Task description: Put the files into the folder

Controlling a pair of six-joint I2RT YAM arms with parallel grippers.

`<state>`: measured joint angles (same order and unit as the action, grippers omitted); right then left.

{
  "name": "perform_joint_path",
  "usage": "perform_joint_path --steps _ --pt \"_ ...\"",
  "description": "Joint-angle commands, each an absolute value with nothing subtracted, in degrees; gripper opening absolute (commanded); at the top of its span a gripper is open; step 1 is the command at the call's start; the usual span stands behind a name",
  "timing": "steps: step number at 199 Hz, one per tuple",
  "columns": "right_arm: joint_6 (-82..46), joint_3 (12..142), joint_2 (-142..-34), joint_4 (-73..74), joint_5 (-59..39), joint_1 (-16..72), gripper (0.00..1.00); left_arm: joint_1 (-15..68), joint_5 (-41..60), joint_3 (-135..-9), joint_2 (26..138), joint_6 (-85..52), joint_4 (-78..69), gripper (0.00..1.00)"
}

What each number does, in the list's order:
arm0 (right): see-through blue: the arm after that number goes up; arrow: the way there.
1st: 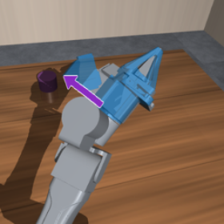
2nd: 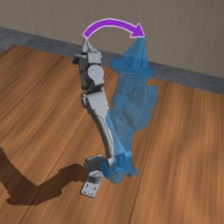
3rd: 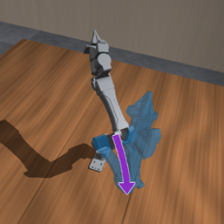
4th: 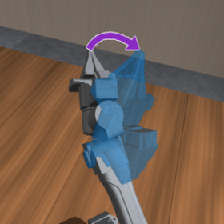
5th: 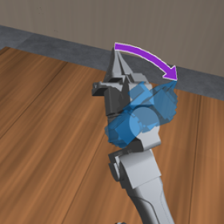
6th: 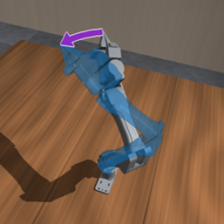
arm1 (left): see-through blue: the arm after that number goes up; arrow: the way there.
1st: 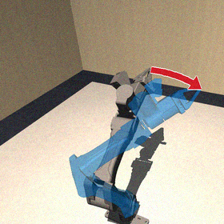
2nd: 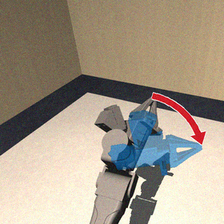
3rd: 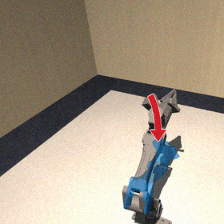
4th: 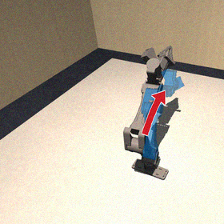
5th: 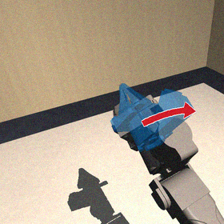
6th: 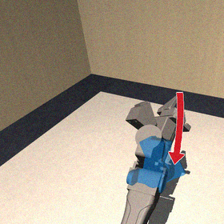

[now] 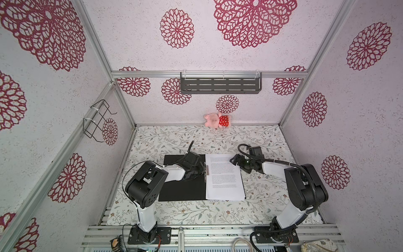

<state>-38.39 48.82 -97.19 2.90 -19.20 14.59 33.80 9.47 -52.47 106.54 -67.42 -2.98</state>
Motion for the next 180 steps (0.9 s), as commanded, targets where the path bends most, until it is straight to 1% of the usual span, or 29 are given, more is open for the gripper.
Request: perform_joint_path --steps 1,29,73,94,111,127,143,161,180 --pt "-36.1 50.2 -98.6 -1.8 -21.0 13.7 0.89 36.4 9.6 -53.9 109.4 -70.4 0.7 0.00" --pt "-35.8 50.4 -98.7 -1.3 -21.4 11.9 0.89 37.3 8.6 -54.7 109.8 -71.5 0.8 0.00" --pt "-34.9 50.8 -98.4 -2.7 -20.5 10.9 0.89 36.8 8.1 -54.4 106.9 -71.9 1.7 0.00" --pt "-34.6 50.9 -96.8 -3.6 -19.4 10.4 0.89 36.6 8.3 -54.8 105.6 -71.7 2.7 0.08" --pt "-33.9 51.4 -94.9 -4.6 -18.0 10.1 0.89 36.3 8.5 -54.8 104.7 -71.4 2.8 0.16" --pt "-32.0 52.8 -93.3 -5.4 -17.4 10.3 0.90 35.5 9.3 -54.9 103.8 -70.7 2.4 0.22" --pt "-29.2 55.3 -91.9 -8.1 -15.7 11.0 0.91 33.9 10.4 -55.0 102.5 -69.4 2.5 0.25" --pt "-27.0 57.4 -89.7 -10.4 -14.3 12.1 0.92 32.1 11.7 -54.5 100.1 -67.5 2.7 0.27" --pt "-25.0 59.2 -88.0 -10.6 -15.8 13.9 0.94 30.3 12.8 -52.9 96.9 -64.8 3.1 0.30"
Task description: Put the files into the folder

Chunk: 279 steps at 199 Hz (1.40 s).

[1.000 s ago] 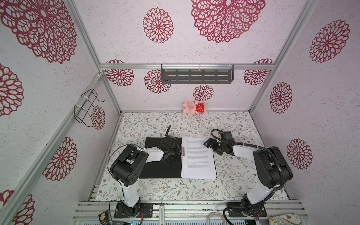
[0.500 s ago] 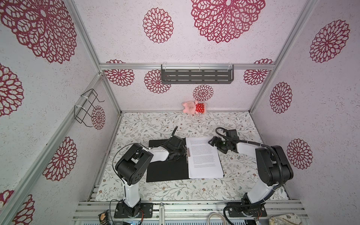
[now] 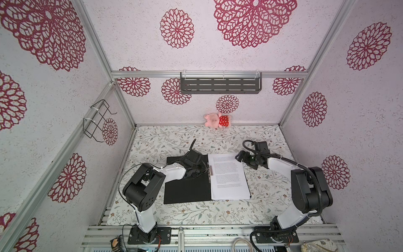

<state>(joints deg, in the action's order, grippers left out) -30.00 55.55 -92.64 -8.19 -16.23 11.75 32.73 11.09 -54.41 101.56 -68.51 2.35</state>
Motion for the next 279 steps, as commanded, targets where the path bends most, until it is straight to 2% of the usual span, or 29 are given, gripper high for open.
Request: perform_joint_path --steps 1,48,102,156,279 --pt "-24.9 59.3 -88.0 -10.6 -16.0 14.0 0.94 30.2 12.8 -52.8 96.7 -64.7 3.1 0.30" --pt "-21.8 66.8 -93.4 -9.9 -21.5 22.1 0.94 24.1 18.7 -46.3 91.0 -59.5 3.8 0.33" --pt "-21.6 76.0 -106.6 -10.3 -26.2 29.5 0.94 20.3 20.7 -38.8 87.6 -55.7 5.5 0.34" --pt "-21.4 81.6 -114.5 -11.6 -27.9 32.7 0.93 18.3 20.1 -32.7 85.5 -54.1 6.3 0.34" --pt "-21.5 85.2 -119.9 -13.6 -27.5 33.7 0.91 17.3 20.5 -30.2 85.9 -54.1 5.0 0.33"
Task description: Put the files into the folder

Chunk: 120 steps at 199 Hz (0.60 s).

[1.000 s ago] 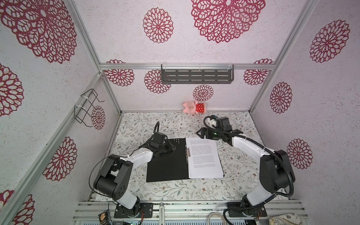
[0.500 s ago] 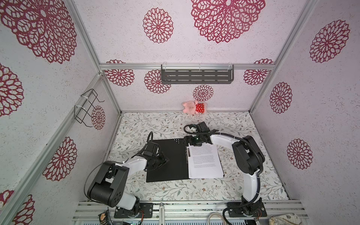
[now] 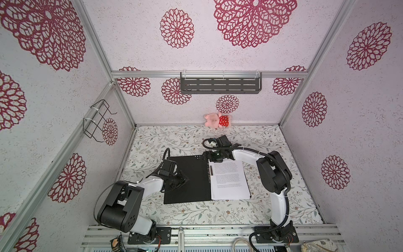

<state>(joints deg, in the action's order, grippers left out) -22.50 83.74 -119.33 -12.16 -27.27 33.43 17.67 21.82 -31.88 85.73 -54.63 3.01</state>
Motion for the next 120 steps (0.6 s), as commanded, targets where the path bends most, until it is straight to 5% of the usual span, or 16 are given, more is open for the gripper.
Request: perform_joint_path --steps 1,120 --pt "-21.5 85.2 -119.9 -13.6 -27.5 33.7 0.91 17.3 20.5 -30.2 85.9 -54.1 5.0 0.33" --pt "-23.7 85.6 -121.8 -10.4 -33.8 33.7 0.90 16.9 20.0 -28.9 86.0 -54.5 4.3 0.32"
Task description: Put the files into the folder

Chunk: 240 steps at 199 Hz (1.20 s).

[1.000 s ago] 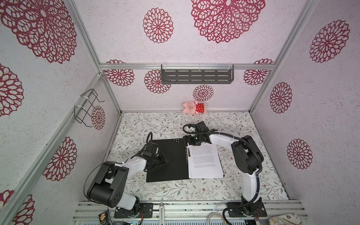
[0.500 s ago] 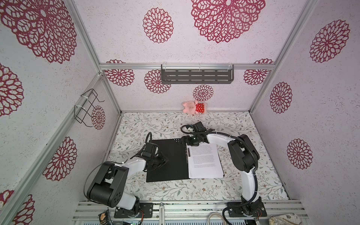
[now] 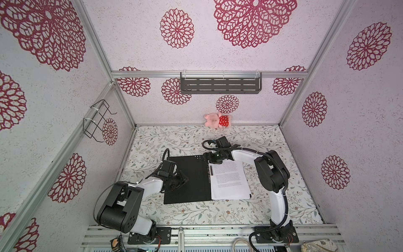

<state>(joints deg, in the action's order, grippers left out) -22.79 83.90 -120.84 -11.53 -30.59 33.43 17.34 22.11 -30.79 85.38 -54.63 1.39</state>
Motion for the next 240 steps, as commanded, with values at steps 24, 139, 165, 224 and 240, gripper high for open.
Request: perform_joint_path --steps 24,139,165,224,240 --pt "-23.9 86.1 -122.0 -11.1 -33.4 33.7 0.90 16.9 20.0 -28.6 86.0 -54.5 4.0 0.32" --pt "-25.5 82.4 -115.4 -7.8 -36.5 33.7 0.89 16.7 20.3 -27.9 88.0 -55.1 1.9 0.32" --pt "-25.1 79.7 -112.1 -8.0 -35.8 34.3 0.89 16.5 20.4 -27.9 88.1 -55.1 1.8 0.32" --pt "-26.6 69.1 -102.2 -6.7 -34.5 35.9 0.89 15.8 20.8 -27.3 87.0 -55.1 1.8 0.32" --pt "-26.4 67.5 -99.8 -8.2 -32.5 35.8 0.89 15.6 21.1 -27.5 86.3 -54.8 2.2 0.32"
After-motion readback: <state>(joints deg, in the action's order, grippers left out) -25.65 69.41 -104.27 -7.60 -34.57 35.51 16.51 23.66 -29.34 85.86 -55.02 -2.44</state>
